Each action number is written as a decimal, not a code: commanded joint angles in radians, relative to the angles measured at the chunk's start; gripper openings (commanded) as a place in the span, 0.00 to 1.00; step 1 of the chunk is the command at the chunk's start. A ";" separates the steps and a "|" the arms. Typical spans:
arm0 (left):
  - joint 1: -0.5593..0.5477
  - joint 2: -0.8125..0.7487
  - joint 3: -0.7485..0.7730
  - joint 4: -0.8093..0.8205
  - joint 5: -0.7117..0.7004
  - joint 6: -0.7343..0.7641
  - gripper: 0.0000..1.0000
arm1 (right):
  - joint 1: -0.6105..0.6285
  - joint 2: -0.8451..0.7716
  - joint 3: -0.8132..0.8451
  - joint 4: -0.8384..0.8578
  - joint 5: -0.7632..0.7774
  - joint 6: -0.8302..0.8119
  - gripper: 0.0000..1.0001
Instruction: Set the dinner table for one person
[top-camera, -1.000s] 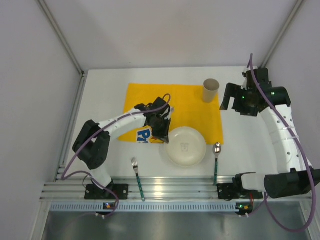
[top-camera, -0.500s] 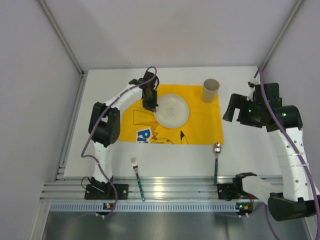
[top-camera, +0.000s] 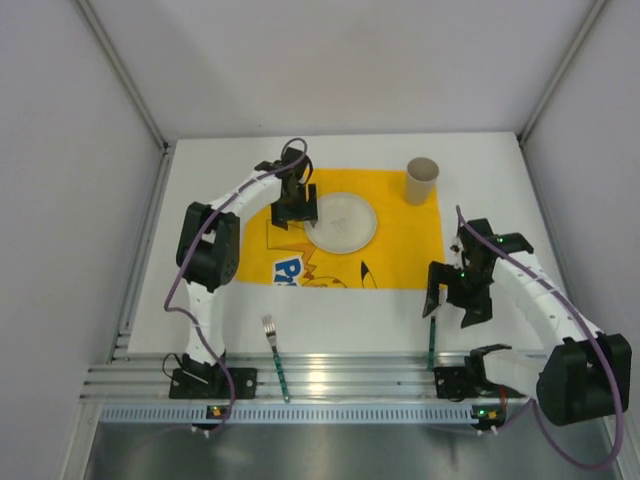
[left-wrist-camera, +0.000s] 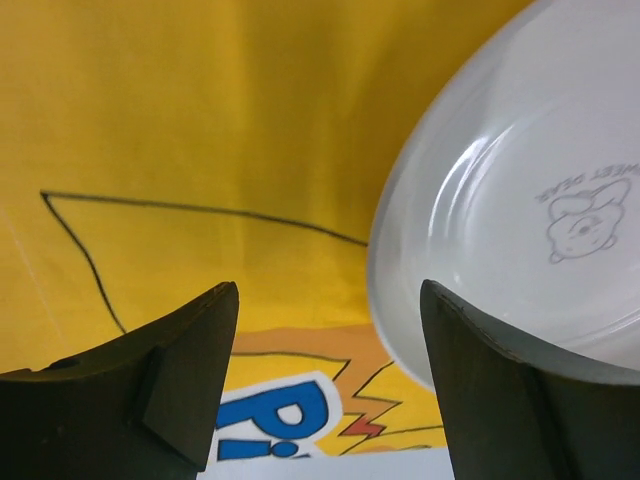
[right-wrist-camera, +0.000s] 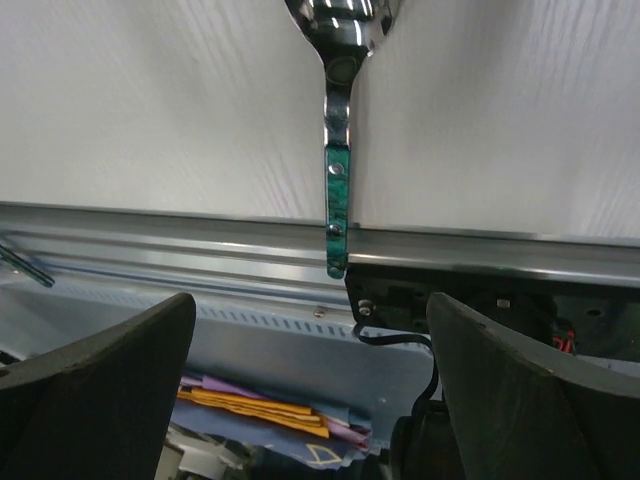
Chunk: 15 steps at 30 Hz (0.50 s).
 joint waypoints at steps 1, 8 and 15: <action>0.006 -0.136 -0.082 0.011 -0.041 -0.015 0.79 | 0.042 -0.010 -0.061 0.041 -0.010 0.068 1.00; 0.007 -0.278 -0.221 0.039 -0.053 -0.029 0.77 | 0.167 0.065 -0.139 0.167 0.045 0.202 1.00; 0.009 -0.363 -0.241 0.018 -0.070 -0.017 0.75 | 0.222 0.275 -0.176 0.334 0.159 0.216 0.70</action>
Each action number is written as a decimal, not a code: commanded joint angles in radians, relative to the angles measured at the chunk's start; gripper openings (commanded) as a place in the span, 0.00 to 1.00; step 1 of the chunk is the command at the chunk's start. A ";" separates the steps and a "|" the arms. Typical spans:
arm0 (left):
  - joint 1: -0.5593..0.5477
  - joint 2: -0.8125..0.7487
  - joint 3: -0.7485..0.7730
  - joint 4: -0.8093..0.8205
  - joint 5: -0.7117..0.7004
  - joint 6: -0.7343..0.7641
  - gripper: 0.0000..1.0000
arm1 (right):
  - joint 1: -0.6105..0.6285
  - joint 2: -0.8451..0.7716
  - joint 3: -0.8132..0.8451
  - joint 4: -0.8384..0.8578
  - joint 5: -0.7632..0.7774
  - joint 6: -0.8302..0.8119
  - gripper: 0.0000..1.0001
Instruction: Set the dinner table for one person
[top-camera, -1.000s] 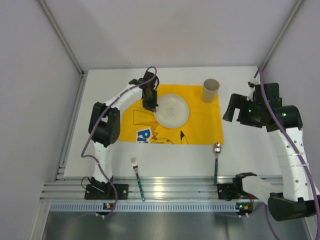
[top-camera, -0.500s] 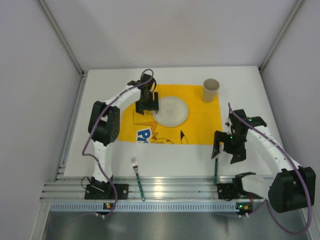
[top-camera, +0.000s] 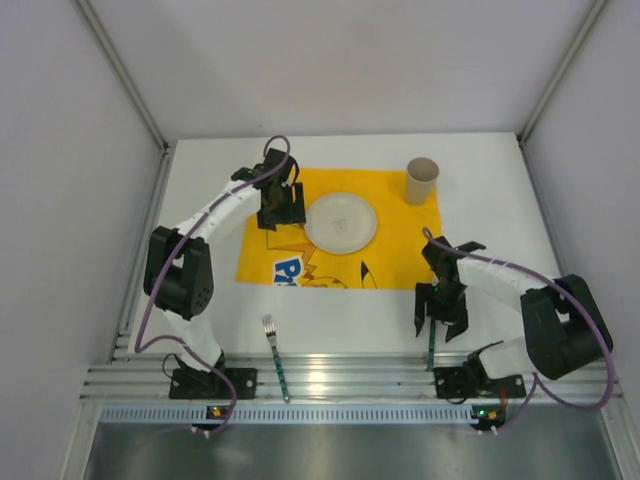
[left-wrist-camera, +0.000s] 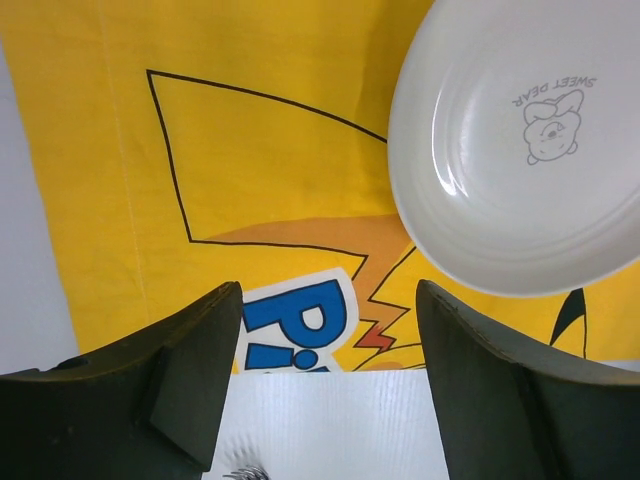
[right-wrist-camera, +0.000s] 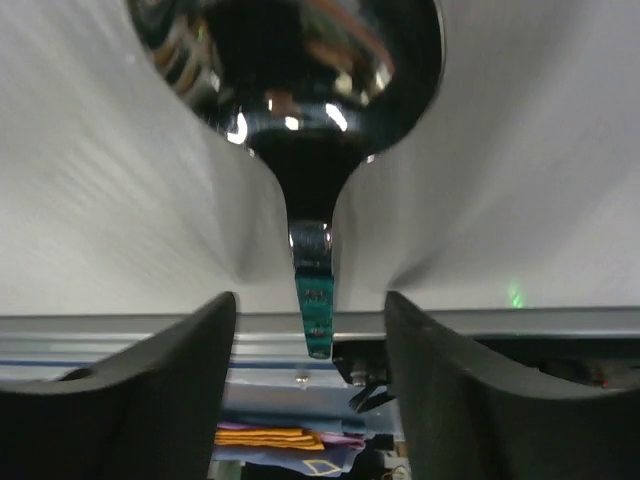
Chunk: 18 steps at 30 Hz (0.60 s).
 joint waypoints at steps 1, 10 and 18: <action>0.008 -0.067 -0.004 -0.005 -0.030 0.005 0.75 | 0.012 0.069 -0.017 0.146 0.070 0.035 0.59; 0.030 -0.145 -0.021 -0.039 -0.054 0.033 0.74 | 0.050 0.144 0.054 0.134 0.105 0.025 0.00; 0.038 -0.208 -0.002 -0.051 -0.065 0.031 0.74 | 0.134 0.090 0.554 -0.173 0.177 0.015 0.00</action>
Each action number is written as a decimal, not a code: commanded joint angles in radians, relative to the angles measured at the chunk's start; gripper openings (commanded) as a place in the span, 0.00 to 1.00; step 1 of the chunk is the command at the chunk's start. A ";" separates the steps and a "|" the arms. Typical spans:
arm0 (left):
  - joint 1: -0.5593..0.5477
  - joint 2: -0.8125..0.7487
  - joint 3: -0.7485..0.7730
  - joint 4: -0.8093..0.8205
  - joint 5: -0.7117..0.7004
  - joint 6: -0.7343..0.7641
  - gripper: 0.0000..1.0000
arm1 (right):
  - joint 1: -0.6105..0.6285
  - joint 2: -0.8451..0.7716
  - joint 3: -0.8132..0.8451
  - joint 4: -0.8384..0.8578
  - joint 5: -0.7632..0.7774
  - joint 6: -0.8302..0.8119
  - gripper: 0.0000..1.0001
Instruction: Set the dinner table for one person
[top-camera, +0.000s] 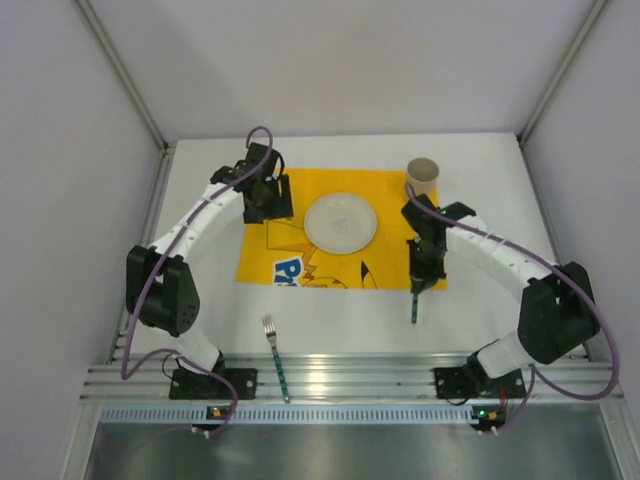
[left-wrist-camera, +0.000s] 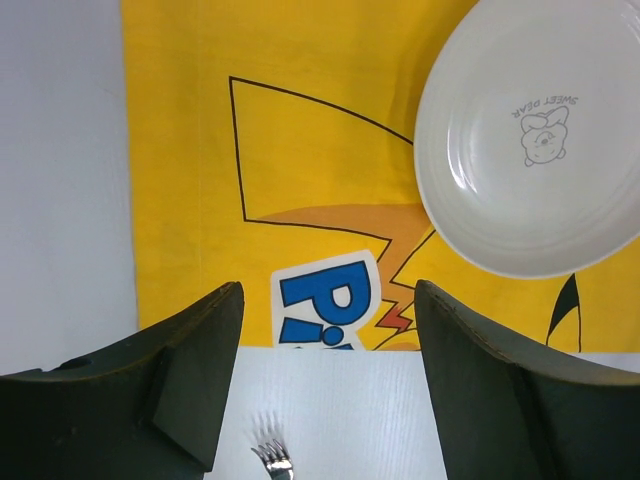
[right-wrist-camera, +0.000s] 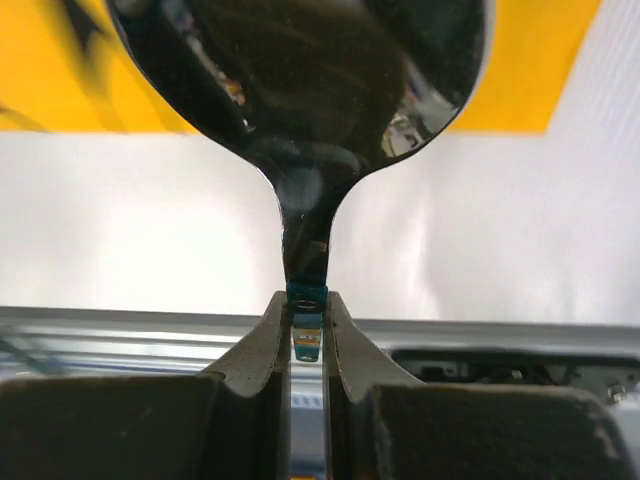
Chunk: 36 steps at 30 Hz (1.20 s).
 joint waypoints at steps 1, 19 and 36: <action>0.004 -0.070 0.019 -0.017 -0.024 0.006 0.75 | 0.049 -0.008 0.343 -0.106 0.032 -0.011 0.00; 0.028 -0.250 -0.110 -0.045 -0.019 -0.025 0.88 | -0.014 0.606 0.835 -0.144 0.176 -0.170 0.00; 0.008 -0.455 -0.407 -0.063 0.060 -0.137 0.84 | -0.077 0.749 0.869 -0.043 0.139 -0.282 0.54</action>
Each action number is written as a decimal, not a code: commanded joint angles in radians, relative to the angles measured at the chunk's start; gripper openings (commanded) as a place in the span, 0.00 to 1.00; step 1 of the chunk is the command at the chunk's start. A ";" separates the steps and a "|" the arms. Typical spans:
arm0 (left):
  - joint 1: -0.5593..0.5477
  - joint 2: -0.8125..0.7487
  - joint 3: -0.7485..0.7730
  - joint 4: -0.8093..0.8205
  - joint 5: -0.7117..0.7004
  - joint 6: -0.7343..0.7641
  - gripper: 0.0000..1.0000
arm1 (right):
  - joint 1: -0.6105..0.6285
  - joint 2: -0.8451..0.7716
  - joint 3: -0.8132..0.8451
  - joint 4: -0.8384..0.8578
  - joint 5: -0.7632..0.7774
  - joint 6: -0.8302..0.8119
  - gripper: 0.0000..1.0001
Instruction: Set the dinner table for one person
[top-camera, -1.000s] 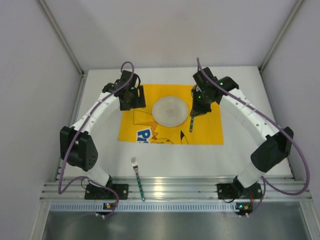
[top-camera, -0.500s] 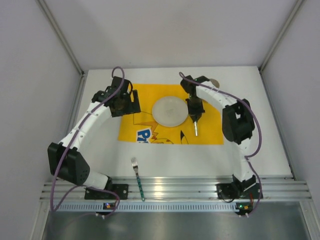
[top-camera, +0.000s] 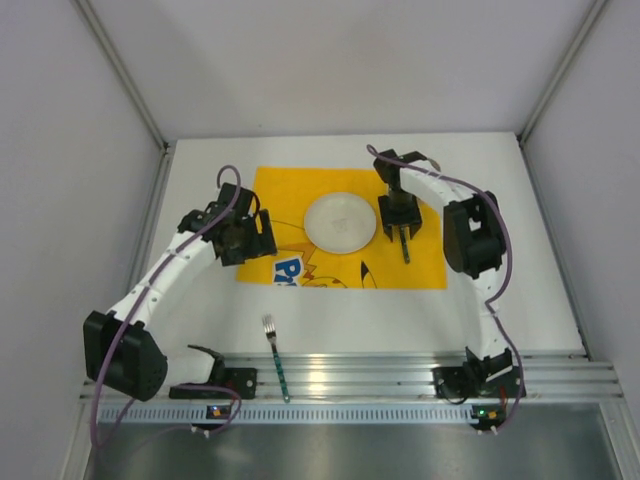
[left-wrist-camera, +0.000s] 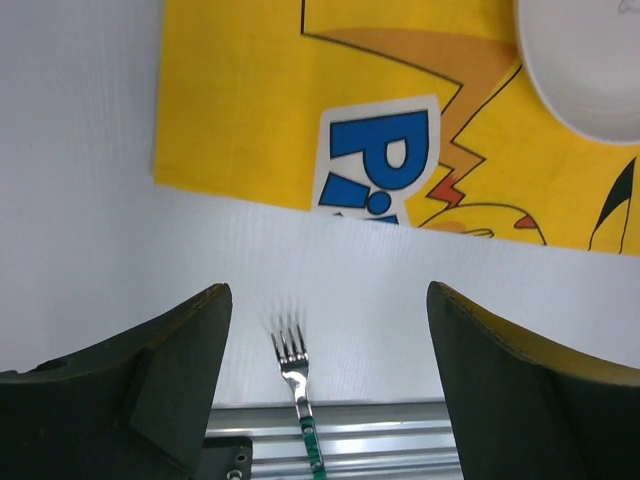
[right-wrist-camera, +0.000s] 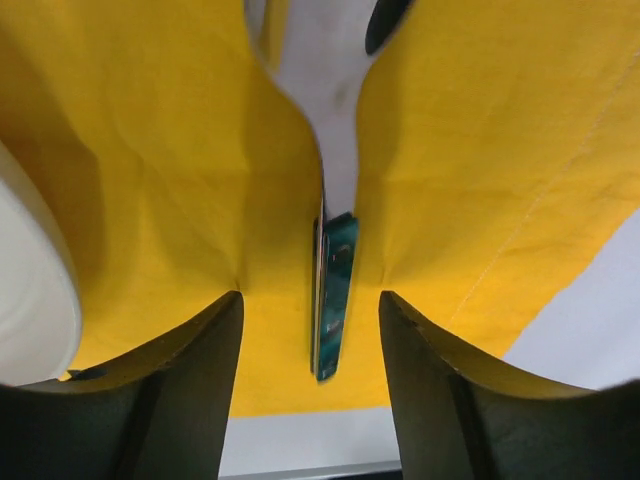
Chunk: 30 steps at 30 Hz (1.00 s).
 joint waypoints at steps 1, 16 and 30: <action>-0.019 -0.075 -0.057 -0.024 0.022 -0.051 0.84 | 0.009 -0.012 0.017 0.042 -0.021 -0.012 0.58; -0.278 -0.062 -0.236 -0.181 -0.021 -0.248 0.79 | 0.109 -0.472 -0.126 0.005 -0.090 0.064 0.83; -0.547 -0.226 -0.468 -0.144 0.012 -0.584 0.73 | 0.113 -0.792 -0.445 -0.015 -0.106 0.058 0.87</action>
